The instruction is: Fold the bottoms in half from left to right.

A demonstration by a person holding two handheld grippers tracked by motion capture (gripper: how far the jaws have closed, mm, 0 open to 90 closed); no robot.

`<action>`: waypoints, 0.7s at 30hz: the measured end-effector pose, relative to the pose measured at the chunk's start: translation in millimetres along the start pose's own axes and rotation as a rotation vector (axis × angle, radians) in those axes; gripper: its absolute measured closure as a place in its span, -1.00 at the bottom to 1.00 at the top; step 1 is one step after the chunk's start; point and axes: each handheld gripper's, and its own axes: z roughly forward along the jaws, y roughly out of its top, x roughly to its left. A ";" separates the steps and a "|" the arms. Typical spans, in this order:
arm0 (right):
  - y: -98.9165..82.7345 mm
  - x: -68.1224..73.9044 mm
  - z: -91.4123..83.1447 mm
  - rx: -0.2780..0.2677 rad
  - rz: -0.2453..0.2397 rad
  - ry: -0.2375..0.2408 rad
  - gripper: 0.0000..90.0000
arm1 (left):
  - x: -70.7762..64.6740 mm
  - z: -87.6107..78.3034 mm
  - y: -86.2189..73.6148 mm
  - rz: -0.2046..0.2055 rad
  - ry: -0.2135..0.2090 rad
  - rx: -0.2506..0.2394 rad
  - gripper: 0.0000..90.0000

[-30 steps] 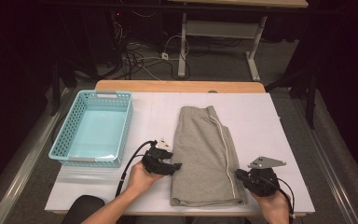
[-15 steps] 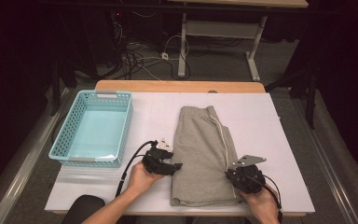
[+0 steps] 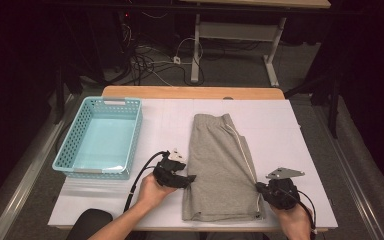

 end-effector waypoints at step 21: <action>32.4 -19.3 25.0 -0.056 0.050 -0.023 0.88 | -4.0 1.3 -1.0 0.011 0.024 -0.002 -0.12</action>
